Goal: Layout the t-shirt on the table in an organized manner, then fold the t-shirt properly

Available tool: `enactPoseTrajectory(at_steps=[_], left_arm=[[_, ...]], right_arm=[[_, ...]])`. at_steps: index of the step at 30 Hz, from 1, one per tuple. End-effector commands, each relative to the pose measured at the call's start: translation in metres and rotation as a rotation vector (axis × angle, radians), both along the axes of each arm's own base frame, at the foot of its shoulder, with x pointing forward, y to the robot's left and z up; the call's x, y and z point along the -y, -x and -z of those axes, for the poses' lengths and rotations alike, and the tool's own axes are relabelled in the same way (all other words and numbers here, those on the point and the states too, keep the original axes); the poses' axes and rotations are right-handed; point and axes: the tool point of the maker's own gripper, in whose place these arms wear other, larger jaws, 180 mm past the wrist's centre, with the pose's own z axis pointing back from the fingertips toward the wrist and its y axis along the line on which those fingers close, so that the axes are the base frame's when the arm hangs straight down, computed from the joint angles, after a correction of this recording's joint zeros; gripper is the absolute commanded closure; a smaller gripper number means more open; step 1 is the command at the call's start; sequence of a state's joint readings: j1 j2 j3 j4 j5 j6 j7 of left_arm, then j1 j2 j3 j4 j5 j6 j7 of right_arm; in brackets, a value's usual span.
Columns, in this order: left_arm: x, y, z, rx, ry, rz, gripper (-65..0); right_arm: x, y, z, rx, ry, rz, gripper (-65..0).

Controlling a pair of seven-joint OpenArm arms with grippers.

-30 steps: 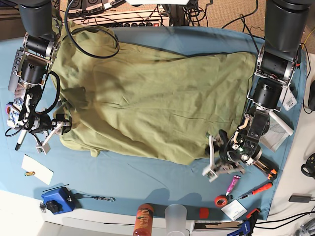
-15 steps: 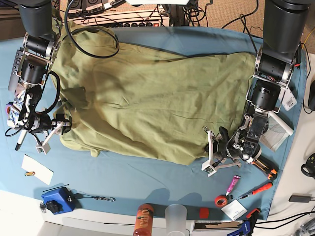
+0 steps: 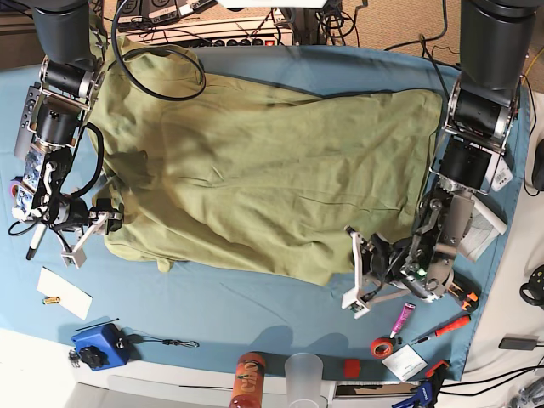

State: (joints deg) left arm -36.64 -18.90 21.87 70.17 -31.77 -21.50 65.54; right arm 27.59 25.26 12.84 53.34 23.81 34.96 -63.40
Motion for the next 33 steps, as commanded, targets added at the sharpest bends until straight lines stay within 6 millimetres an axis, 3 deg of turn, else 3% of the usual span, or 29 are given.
enactPoseTrajectory(at_steps=[1,5,12,17,19,22,24,29,33], left_arm=[[0.006,-0.007,-0.021,0.041,0.029,0.014,0.0],[0.019,0.016,-0.009,-0.012,0.072,0.049,0.0],[0.033,0.086,0.040,-0.158,0.095,0.104,0.0],[0.041,0.128,0.060,-0.183,0.085,0.133,0.0],[0.038,0.129,0.061,-0.161,0.057,0.110,-0.7],[0.036,0.124,0.052,-0.111,0.032,0.073,-13.4],[0.039,0.119,0.040,-0.068,0.035,0.069,-17.3],[0.049,0.103,-0.004,0.131,0.031,0.103,-17.3],[0.037,0.073,-0.032,0.313,0.000,-0.020,-17.3]], right_arm=[[0.008,-0.014,-0.022,0.065,0.009,0.007,-30.4],[0.009,-0.014,-0.022,0.064,0.010,0.007,-30.4],[0.009,-0.014,-0.022,0.064,0.010,0.007,-30.4],[0.009,-0.014,-0.022,0.064,0.010,0.007,-30.4],[0.009,-0.014,-0.022,0.065,0.010,0.007,-30.4],[0.008,-0.014,-0.022,0.064,0.010,0.007,-30.4],[0.008,-0.014,-0.022,0.065,0.010,0.007,-30.4],[0.009,-0.014,-0.022,0.065,0.010,0.007,-30.4],[0.008,-0.013,-0.022,0.062,0.010,0.007,-30.4]])
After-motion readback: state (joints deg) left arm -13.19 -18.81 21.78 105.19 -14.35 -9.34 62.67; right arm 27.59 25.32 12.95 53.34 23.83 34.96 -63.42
